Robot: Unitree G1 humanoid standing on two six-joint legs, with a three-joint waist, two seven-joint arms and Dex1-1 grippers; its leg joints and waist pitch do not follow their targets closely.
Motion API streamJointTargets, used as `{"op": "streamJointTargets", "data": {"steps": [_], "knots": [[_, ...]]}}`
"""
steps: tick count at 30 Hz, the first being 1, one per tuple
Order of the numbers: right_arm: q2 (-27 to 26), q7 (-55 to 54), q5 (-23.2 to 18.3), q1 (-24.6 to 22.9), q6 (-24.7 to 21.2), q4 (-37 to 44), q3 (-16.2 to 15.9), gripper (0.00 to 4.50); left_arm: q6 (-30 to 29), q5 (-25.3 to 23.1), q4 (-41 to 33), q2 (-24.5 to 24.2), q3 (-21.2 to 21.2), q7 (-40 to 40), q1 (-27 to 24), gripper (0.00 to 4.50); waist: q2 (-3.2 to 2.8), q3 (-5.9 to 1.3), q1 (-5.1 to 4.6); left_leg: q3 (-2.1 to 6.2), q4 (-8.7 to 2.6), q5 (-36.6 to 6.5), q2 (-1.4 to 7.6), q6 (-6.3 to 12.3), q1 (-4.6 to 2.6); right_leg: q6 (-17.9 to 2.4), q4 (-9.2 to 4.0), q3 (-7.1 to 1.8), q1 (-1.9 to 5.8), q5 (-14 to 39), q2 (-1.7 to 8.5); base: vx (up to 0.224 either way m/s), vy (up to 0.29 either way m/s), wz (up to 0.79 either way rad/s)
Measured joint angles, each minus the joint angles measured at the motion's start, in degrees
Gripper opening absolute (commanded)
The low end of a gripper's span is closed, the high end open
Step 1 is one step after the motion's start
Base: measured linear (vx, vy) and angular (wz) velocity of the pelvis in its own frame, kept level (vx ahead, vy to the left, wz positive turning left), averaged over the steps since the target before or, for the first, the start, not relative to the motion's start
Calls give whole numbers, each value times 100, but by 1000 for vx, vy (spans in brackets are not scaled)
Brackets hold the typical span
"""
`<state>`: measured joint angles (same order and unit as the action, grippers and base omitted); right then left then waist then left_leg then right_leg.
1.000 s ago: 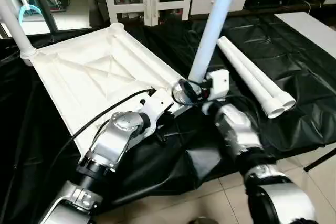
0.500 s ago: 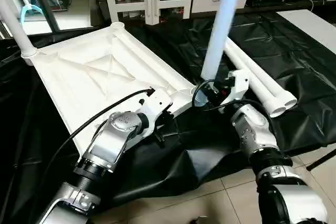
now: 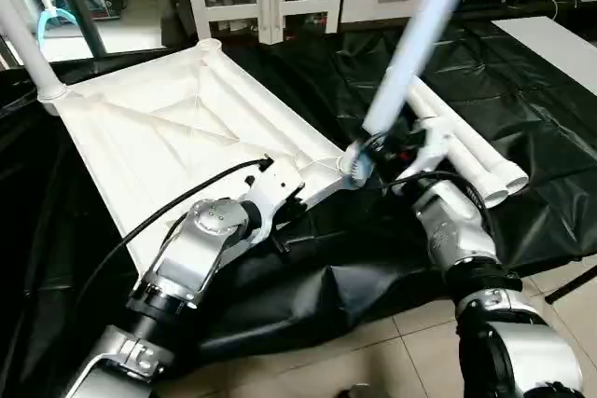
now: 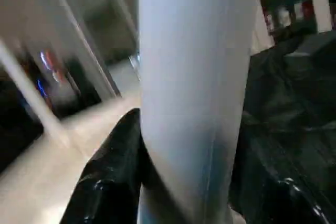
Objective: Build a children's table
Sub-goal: Insert table leg to table base
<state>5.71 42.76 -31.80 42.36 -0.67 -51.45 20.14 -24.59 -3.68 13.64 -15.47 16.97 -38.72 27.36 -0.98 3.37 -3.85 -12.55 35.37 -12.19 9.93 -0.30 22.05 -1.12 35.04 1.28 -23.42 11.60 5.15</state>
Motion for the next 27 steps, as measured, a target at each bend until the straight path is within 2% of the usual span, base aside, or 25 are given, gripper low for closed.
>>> {"op": "streamJointTargets", "data": {"steps": [1,2,4,6,10,14,16,18,20,27], "knots": [[53,177,-532,51,-619,197,310,187,120,1,-15,-60,31,-116,-34,0,-15,3,35,0,0,0,-1,0,0,0,0,0,0,0,1,0,0,0],[176,456,-989,49,-1252,397,466,187,211,5,-66,-128,68,-231,-79,0,-22,6,76,0,0,0,-2,1,0,0,0,1,1,0,1,0,0,0],[502,992,-1592,45,-2198,728,617,186,394,22,-201,-240,137,-488,-199,0,-30,6,157,0,0,-1,-2,2,0,0,-1,3,1,0,2,0,0,0],[704,1288,-1764,45,-2538,880,651,186,513,59,-239,-315,179,-660,-240,0,-30,6,255,-1,0,-1,-1,2,-1,0,0,5,1,0,2,0,0,0],[840,1514,-1670,-86,-2715,890,552,186,599,61,-268,-312,275,-771,-252,0,-30,6,331,-9,1,0,-2,1,-1,0,0,3,-1,0,7,0,0,0],[901,1360,-909,-359,-2194,903,66,186,696,53,-270,-319,320,-853,-257,0,-30,7,392,-21,1,0,-5,2,0,0,6,-6,-10,0,10,0,0,0],[1036,1265,-177,-456,-1493,847,-462,186,744,53,-271,-339,324,-901,-270,0,-30,7,403,-24,0,0,-5,1,0,0,9,-7,-15,0,11,0,0,0],[1067,1305,254,-518,-1061,819,-770,186,754,53,-284,-354,324,-930,-285,0,-28,7,401,-25,0,0,-5,0,-1,1,12,-9,-15,1,10,0,0,0],[1049,1382,465,-602,-835,803,-933,186,754,53,-314,-359,332,-965,-302,0,-28,8,405,-25,0,0,-5,0,0,1,12,-10,-16,1,11,0,0,0],[1044,1607,803,-639,-106,443,-1122,186,763,50,-396,-392,378,-1038,-348,0,-18,6,403,-27,3,0,-8,2,0,1,11,-14,-12,1,13,0,0,0]]}}
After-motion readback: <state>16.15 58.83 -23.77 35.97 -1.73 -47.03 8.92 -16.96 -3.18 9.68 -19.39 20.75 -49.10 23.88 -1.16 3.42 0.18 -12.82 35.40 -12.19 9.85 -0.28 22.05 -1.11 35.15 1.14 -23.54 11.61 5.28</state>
